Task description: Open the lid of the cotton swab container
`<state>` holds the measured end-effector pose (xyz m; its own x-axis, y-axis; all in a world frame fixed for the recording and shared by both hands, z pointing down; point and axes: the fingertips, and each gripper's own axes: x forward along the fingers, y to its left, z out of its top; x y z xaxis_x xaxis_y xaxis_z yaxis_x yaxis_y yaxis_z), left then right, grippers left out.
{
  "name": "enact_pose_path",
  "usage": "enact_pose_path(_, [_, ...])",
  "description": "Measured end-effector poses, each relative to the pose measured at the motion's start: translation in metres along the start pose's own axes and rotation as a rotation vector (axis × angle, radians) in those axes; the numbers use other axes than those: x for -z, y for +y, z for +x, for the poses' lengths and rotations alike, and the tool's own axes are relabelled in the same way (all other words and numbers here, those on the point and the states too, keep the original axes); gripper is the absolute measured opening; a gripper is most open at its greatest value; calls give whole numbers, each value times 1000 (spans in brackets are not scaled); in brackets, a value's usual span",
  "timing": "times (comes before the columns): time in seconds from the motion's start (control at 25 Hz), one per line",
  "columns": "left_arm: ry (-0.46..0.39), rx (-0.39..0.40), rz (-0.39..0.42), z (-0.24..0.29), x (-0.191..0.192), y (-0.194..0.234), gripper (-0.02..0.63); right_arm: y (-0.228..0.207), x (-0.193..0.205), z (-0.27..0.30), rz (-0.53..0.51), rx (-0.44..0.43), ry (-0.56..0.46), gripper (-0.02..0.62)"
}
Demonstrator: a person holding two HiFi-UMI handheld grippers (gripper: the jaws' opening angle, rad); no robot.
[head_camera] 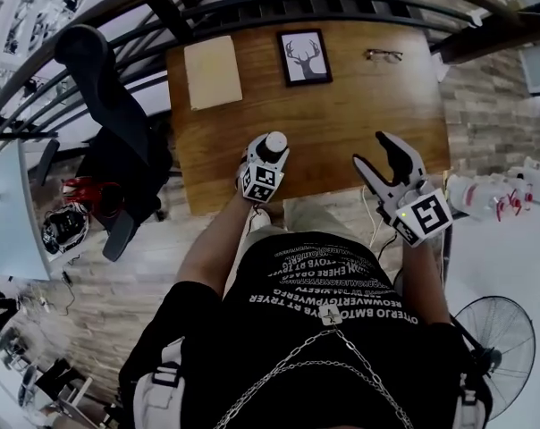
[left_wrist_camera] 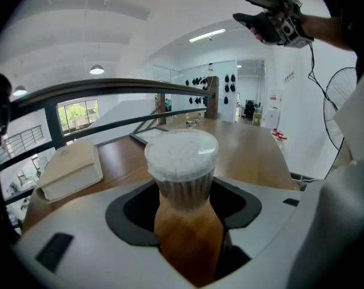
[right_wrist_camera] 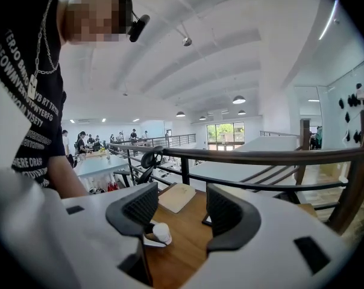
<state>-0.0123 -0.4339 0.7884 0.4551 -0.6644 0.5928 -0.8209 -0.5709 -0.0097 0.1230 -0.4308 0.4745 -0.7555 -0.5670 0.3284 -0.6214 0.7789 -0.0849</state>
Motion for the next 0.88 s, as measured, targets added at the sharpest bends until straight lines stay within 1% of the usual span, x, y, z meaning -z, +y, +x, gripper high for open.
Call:
enact_pose_path(0.08, [-19,-4,-3,-15,-16,5,277,6,-2,0,2,-6,-19,239])
enact_pose_path(0.28, [-8,17,77,-59,-53,6,277,26,-12,1,1,-38,-46,239])
enact_pose_path(0.48, [-4,36,95,-103,-87,7,276,44,-20,4,13,-71,-93,239])
enact_pose_path(0.68, [-15,63,145,-152,-128,-1,276,66,-26,3,20,-100,-121,239])
enact_pose_path(0.88, [-45,54,169,-204,-171,-4,276,88,-37,5,31,-140,-151,239])
